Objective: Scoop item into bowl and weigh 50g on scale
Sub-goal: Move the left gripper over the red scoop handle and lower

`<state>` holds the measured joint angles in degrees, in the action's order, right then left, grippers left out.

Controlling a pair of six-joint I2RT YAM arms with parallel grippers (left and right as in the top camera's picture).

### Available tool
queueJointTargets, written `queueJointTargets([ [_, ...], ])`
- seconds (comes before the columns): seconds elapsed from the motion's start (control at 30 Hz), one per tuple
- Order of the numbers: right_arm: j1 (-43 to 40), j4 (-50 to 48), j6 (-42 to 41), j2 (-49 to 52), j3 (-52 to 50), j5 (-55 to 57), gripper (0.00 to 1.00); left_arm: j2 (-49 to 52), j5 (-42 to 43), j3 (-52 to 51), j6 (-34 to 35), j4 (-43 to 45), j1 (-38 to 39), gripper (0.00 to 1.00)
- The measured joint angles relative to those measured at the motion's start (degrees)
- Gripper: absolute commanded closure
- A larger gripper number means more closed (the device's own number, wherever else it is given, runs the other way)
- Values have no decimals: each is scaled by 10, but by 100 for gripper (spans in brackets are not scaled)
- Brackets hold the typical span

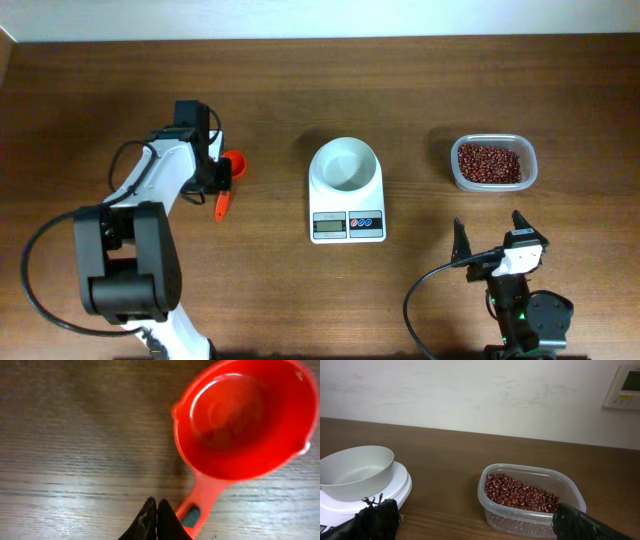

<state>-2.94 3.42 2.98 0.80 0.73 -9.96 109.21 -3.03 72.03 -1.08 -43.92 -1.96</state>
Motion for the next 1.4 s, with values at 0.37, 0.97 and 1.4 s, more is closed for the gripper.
queueJointTargets([
  [0.37,0,0,0,0,0,0,1,35,36,3,0,-17,0,97],
  [0.97,0,0,0,0,0,0,1,39,72,173,64,-193,0,43],
  [1.4,0,0,0,0,0,0,1,39,136,167,106,-204,23,13],
])
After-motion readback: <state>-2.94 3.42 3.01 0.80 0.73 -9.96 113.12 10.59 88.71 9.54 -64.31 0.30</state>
